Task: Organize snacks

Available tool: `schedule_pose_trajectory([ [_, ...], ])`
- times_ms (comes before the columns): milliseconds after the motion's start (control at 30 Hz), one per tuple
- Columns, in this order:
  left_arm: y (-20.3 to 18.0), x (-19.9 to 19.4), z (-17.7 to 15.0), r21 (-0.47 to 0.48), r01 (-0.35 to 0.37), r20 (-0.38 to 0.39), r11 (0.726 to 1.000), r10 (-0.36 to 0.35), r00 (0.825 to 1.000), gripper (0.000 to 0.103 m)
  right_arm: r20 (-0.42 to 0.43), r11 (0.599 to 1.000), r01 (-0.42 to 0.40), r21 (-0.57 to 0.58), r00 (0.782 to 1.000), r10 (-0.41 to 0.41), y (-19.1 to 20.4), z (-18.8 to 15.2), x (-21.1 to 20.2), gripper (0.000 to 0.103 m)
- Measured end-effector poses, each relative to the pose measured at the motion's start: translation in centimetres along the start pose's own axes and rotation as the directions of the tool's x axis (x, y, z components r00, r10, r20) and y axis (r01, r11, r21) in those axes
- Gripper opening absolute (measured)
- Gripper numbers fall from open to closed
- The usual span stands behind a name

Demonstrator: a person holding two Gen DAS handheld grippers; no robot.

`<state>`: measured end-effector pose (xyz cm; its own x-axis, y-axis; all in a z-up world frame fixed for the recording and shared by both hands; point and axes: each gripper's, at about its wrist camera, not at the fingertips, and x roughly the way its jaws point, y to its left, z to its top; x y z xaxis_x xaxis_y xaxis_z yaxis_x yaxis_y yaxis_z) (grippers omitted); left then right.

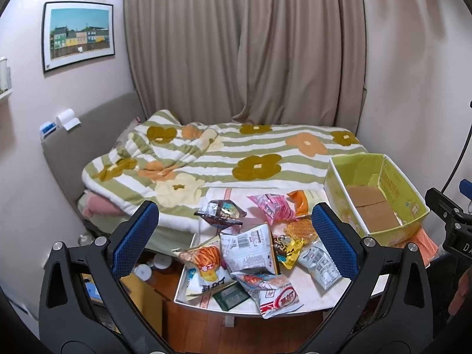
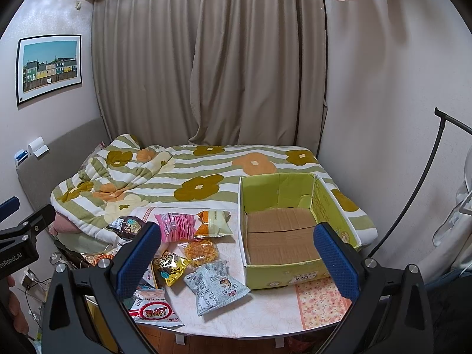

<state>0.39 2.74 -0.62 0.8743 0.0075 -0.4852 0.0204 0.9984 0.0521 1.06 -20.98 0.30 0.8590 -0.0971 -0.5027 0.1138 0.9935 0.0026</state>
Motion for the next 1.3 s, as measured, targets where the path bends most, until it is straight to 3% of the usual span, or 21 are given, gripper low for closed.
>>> schedule_pose_trajectory([
  [500, -0.2, -0.4, -0.5, -0.01, -0.004, -0.014, 1.0, 0.004, 1.0, 0.103, -0.009, 1.0, -0.019, -0.005, 1.0, 0.019, 0.4, -0.7, -0.1, 0.102],
  [700, 0.9, 0.1, 0.1, -0.041, -0.01, -0.068, 0.999, 0.007, 0.998, 0.103, -0.056, 0.998, -0.055, -0.009, 0.997, 0.054, 0.0, -0.4, 0.8, 0.102],
  [833, 2.3, 1.5, -0.4, -0.05, -0.076, -0.132, 0.996, 0.069, 0.989, 0.103, -0.117, 0.994, -0.107, -0.021, 0.988, 0.104, 0.2, -1.0, 2.4, 0.102],
  [1000, 3.4, 4.1, -1.6, -0.019, -0.076, -0.195, 0.997, 0.071, 0.978, 0.103, -0.234, 0.975, -0.222, -0.008, 0.948, 0.214, 1.4, -3.6, 6.2, 0.102],
  [1200, 5.4, 9.2, -3.5, 0.035, -0.021, -0.302, 0.999, 0.031, 0.953, 0.103, -0.367, 0.951, -0.308, 0.039, 0.881, 0.3, 4.1, -6.6, 10.1, 0.102],
  [1300, 6.3, 11.9, -4.0, 0.075, 0.019, -0.337, 0.997, 0.008, 0.942, 0.103, -0.404, 0.947, -0.319, 0.045, 0.861, 0.309, 5.7, -7.8, 11.7, 0.102],
])
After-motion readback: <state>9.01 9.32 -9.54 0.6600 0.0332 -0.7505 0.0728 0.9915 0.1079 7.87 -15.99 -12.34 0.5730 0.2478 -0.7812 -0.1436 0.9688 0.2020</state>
